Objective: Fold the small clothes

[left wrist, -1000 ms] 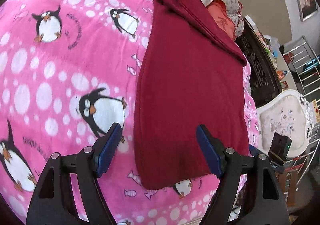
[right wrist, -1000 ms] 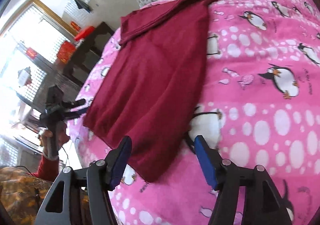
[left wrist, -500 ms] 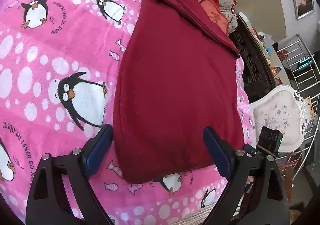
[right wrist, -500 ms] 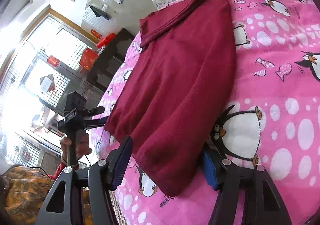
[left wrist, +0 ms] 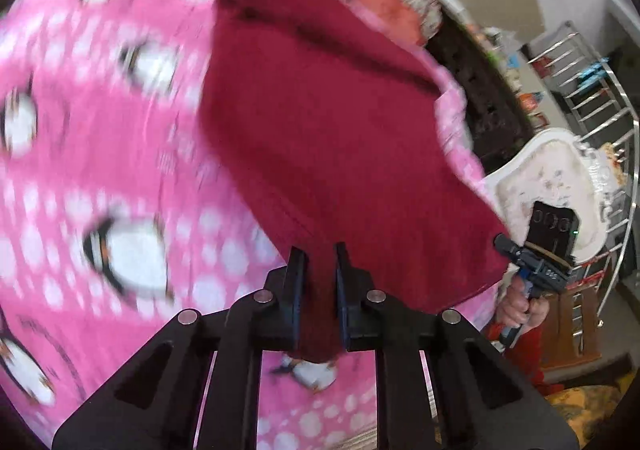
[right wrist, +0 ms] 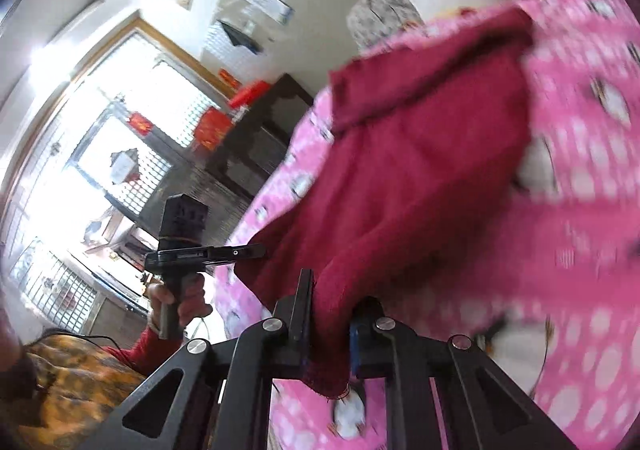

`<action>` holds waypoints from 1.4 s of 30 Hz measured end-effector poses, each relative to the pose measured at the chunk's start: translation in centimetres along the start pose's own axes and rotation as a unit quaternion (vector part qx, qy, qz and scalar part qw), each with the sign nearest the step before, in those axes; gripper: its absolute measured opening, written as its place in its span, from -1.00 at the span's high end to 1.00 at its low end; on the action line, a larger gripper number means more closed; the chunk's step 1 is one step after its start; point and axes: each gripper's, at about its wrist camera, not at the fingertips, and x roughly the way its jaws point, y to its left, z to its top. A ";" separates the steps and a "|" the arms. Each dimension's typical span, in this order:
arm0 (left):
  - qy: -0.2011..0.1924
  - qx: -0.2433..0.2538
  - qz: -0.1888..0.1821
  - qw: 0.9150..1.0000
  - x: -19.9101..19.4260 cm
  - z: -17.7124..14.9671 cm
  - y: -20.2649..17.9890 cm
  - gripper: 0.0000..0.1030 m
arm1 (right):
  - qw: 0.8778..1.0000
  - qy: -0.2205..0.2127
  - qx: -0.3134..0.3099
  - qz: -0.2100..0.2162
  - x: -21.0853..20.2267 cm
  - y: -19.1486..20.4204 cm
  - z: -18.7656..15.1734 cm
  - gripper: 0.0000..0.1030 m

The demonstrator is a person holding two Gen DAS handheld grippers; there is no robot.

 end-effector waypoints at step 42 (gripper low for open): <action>-0.170 -0.018 0.049 0.984 4.6 29.4 1.0 -0.75 | 0.954 -0.155 0.046 -0.252 4.2 -11.1 27.7 0.14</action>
